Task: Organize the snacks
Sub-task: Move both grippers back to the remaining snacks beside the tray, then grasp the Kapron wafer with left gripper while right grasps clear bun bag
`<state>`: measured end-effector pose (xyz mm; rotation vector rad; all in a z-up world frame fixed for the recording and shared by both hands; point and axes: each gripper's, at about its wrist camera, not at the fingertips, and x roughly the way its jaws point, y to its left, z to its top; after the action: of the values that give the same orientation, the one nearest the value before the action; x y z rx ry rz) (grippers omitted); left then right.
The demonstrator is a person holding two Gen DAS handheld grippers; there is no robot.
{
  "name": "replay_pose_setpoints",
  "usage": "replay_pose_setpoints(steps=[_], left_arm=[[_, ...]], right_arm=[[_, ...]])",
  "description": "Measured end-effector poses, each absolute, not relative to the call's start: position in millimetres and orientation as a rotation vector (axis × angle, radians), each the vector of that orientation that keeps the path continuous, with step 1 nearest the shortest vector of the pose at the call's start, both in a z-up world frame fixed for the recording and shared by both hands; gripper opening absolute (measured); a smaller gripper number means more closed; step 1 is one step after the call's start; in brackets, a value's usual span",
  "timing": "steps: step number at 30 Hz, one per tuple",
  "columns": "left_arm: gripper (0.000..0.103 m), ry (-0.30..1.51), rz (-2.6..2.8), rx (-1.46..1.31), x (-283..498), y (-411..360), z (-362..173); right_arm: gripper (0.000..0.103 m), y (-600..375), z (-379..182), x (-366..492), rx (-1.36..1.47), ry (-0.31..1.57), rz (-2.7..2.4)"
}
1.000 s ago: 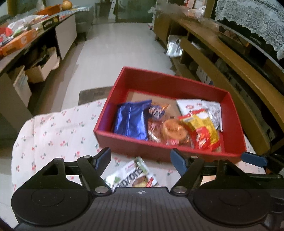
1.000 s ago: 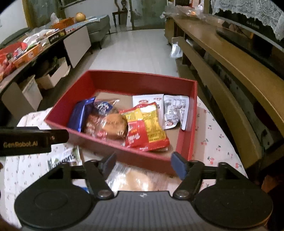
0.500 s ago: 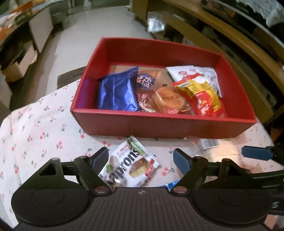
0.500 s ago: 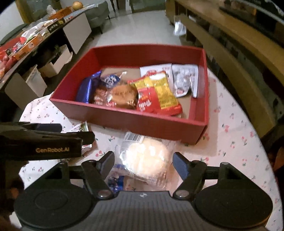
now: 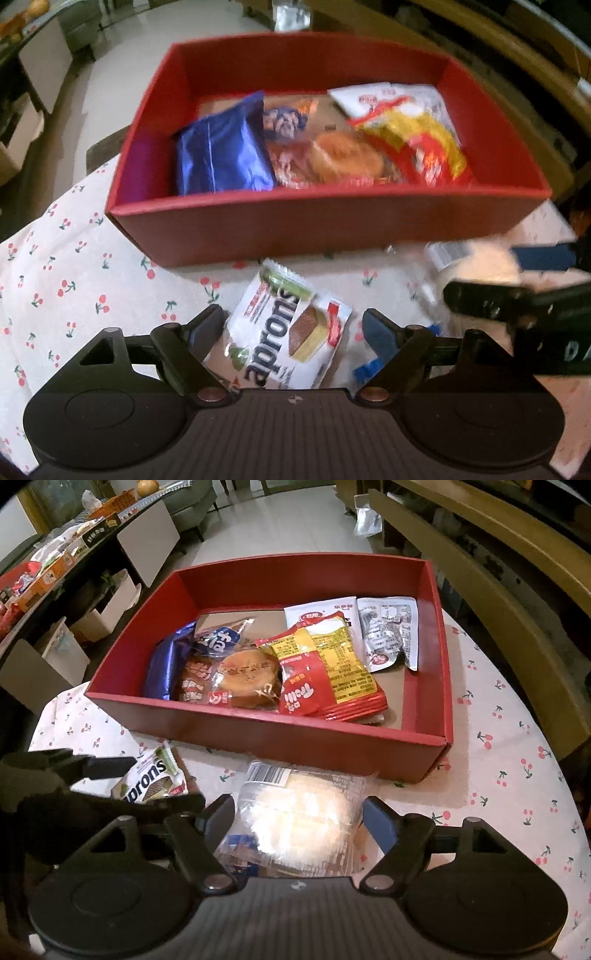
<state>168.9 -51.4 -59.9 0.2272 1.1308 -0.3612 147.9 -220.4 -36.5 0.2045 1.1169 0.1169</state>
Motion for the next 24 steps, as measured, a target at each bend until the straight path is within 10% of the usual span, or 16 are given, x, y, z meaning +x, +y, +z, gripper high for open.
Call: replay_pose_setpoints(steps=[7, 24], left_arm=[[0.069, 1.141, -0.339, 0.232, 157, -56, -55], [0.076, 1.174, -0.29, 0.157, 145, -45, -51]], right_arm=[[0.094, -225, -35, 149, 0.213, 1.126, 0.123], [0.102, -226, -46, 157, 0.198, 1.169, 0.126]])
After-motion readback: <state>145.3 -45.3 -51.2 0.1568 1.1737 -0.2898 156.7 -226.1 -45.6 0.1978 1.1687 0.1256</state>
